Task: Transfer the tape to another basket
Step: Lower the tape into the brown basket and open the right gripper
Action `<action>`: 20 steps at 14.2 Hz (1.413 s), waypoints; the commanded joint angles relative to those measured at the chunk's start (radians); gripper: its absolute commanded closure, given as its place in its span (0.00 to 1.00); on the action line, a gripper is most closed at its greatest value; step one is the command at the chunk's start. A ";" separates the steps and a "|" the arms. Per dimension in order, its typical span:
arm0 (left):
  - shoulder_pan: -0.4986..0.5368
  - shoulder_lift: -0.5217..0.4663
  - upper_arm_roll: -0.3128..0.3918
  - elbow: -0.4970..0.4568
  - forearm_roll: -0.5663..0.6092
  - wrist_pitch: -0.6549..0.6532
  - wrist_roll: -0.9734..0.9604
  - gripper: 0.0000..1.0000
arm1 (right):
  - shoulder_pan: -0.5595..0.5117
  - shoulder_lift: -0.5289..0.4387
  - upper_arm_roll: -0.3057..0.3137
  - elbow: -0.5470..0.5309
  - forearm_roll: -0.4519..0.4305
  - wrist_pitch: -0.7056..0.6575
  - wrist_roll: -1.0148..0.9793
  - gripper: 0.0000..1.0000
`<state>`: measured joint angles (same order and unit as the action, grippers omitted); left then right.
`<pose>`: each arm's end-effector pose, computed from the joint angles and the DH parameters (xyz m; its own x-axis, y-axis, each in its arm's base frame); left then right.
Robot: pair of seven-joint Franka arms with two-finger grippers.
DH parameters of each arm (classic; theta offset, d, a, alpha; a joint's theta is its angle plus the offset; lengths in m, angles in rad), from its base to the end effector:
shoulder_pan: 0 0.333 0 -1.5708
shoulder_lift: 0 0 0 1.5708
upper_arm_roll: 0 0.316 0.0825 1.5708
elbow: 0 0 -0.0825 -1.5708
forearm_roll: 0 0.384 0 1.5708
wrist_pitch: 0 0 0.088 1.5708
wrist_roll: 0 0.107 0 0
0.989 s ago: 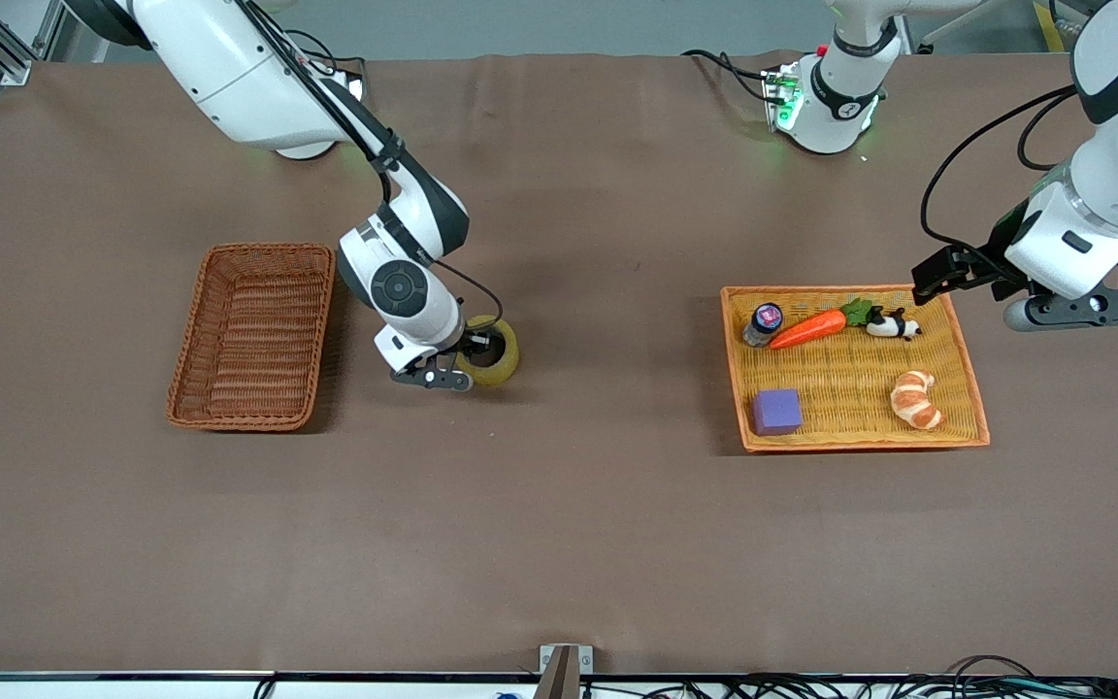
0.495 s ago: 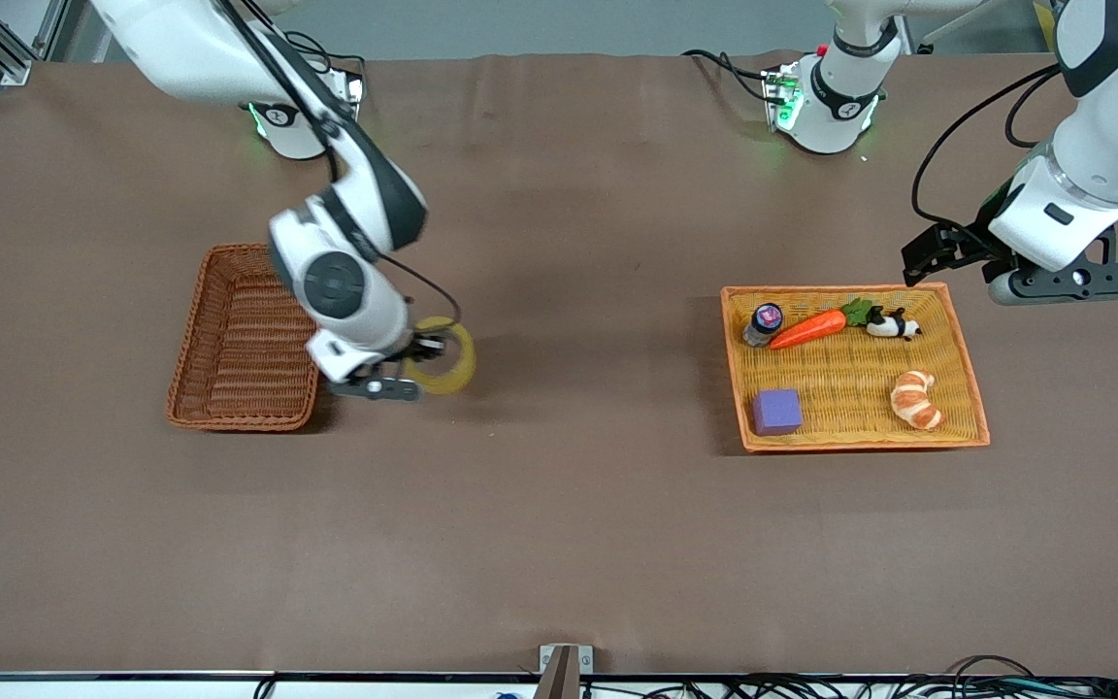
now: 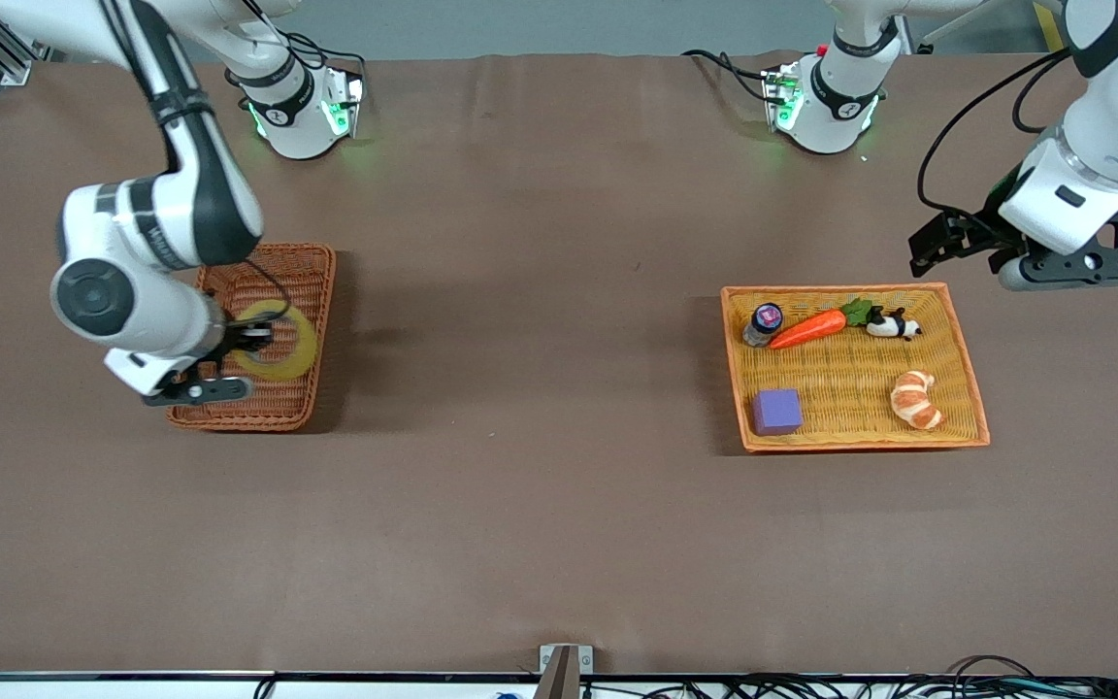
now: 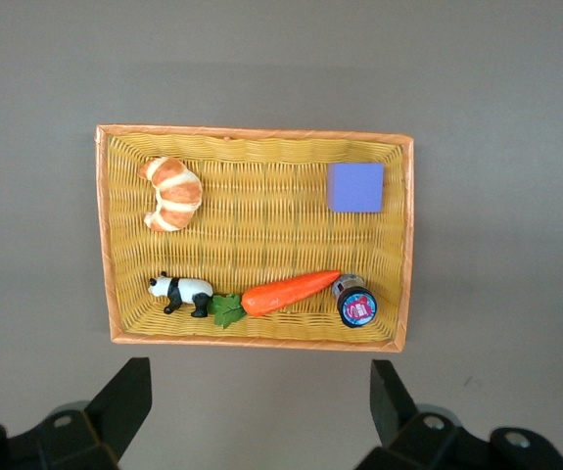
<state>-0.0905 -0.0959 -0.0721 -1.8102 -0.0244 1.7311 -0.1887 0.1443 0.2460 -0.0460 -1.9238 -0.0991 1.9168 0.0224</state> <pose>0.5259 -0.0901 0.5766 0.9995 0.0302 0.0130 0.0299 -0.9994 0.0200 0.5770 0.0508 0.3459 0.9626 0.1048 -0.2497 0.1329 -0.9862 0.0985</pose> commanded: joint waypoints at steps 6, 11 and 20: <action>-0.012 0.021 0.009 0.015 0.024 0.016 0.045 0.01 | -0.005 -0.031 -0.121 -0.311 0.002 0.321 -0.170 0.95; -0.020 0.025 0.006 0.012 0.026 0.019 0.025 0.01 | -0.015 -0.008 -0.124 -0.339 0.002 0.382 -0.191 0.89; -0.008 0.027 0.009 0.017 0.024 0.021 0.026 0.01 | -0.015 -0.029 -0.124 -0.314 0.009 0.380 -0.180 0.00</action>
<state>-0.0986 -0.0748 -0.0672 -1.8099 -0.0180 1.7472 -0.1588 0.1393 0.2788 -0.1806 -2.2435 -0.0980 2.3232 -0.1516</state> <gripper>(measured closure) 0.009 0.260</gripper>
